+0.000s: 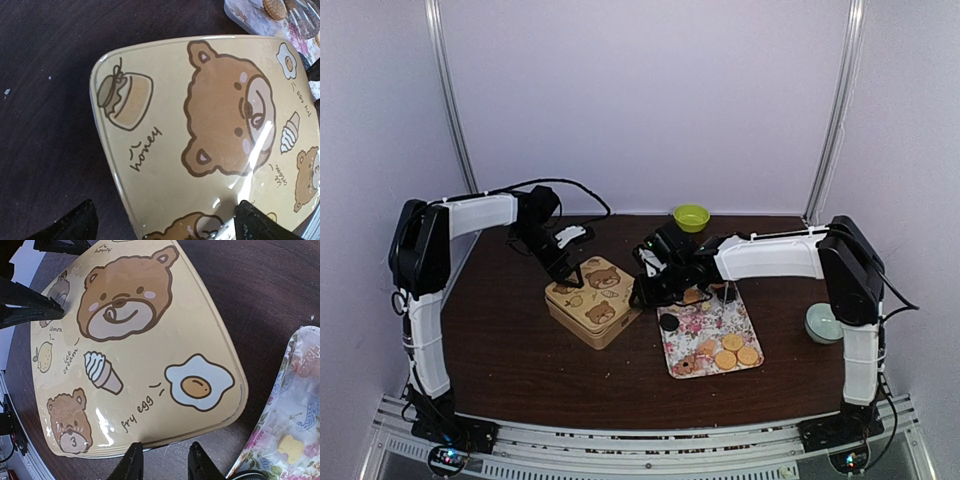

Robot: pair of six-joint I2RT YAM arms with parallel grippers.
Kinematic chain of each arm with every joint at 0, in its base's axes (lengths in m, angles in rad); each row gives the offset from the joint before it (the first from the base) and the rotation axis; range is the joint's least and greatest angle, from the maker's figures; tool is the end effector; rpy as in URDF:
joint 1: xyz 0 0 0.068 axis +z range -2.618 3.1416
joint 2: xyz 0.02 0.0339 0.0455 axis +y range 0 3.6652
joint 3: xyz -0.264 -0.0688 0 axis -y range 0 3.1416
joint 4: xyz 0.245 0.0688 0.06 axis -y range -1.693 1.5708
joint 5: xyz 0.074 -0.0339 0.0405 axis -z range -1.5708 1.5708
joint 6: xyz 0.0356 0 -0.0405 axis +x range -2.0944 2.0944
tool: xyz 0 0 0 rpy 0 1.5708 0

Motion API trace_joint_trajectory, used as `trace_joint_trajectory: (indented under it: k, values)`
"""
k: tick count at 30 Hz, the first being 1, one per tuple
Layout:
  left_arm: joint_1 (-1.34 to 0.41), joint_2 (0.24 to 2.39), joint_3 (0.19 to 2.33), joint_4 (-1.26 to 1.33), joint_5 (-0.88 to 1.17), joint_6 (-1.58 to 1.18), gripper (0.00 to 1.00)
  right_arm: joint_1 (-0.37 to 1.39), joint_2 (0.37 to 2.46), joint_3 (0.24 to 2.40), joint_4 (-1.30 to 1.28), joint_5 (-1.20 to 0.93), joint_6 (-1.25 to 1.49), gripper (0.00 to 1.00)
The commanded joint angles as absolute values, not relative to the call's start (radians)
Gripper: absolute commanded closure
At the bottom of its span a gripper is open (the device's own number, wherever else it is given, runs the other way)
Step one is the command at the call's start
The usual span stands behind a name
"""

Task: Pack the cookies
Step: Adjust the box lid on the packing box.

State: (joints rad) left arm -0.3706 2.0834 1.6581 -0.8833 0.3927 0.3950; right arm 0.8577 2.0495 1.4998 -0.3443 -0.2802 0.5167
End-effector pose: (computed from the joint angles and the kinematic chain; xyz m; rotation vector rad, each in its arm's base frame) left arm 0.3913 -0.1667 0.1939 1.1237 2.5922 -0.5572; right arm 0.2867 0.3465 0.1866 -0.5799 2.5923 0.8816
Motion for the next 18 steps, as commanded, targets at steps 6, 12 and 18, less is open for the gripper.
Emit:
trace_joint_trajectory:
  k: [6,12,18]
  values:
    - [-0.377,2.002,1.565,-0.895,0.381,0.444,0.02,0.800,1.952,1.531,-0.337,-0.293,0.504,0.62]
    - [-0.377,1.987,1.515,-0.893,0.380,0.451,0.02,0.787,2.093,1.750,-0.424,-0.278,0.494,0.54]
    - [-0.376,1.962,1.469,-0.871,0.372,0.443,0.02,0.807,2.232,1.900,-0.455,-0.261,0.502,0.54]
